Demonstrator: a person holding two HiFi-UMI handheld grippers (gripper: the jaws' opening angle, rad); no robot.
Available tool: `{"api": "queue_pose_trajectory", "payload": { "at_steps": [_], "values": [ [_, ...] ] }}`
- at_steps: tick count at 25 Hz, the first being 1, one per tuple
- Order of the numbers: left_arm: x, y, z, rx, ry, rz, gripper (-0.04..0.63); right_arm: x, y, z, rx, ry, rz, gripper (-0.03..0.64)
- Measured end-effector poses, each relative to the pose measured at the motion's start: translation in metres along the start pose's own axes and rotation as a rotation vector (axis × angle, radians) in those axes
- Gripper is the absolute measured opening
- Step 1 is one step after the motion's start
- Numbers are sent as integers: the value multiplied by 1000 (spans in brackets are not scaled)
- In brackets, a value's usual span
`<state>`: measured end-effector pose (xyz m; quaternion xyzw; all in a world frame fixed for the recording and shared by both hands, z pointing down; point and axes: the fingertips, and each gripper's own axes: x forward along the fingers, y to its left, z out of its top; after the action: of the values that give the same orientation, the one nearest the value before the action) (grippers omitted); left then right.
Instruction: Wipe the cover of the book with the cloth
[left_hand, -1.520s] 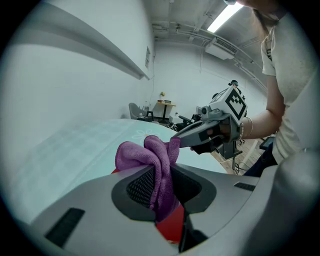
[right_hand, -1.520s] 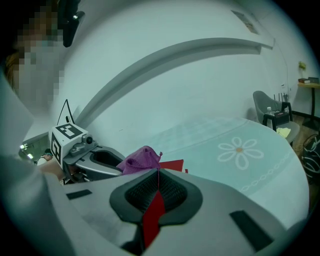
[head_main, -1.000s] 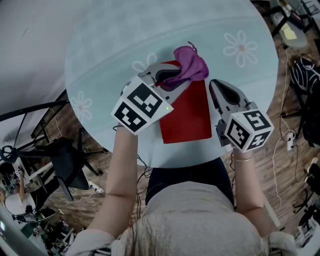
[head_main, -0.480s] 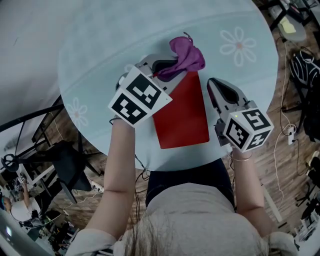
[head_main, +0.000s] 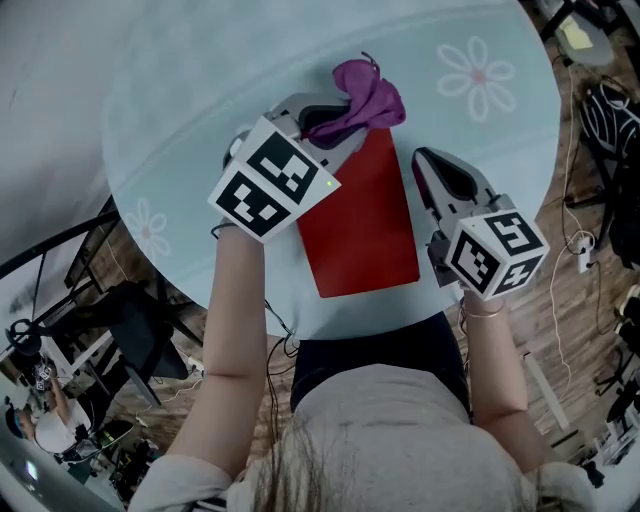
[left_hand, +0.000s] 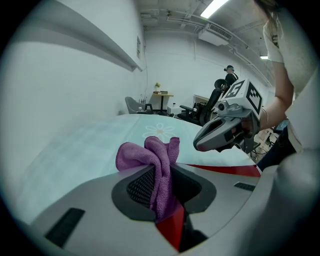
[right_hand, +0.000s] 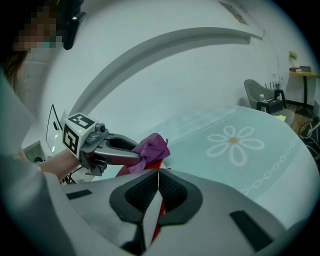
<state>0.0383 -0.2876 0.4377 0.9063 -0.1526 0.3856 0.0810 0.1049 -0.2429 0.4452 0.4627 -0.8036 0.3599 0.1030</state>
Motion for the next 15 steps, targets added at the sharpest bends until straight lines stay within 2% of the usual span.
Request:
{"api": "queue_pose_trajectory", "payload": {
  "at_steps": [15],
  "values": [
    [2,-4,-5,38,2,-29,100,-1,1,-10,33,-17,-46,23]
  ]
}}
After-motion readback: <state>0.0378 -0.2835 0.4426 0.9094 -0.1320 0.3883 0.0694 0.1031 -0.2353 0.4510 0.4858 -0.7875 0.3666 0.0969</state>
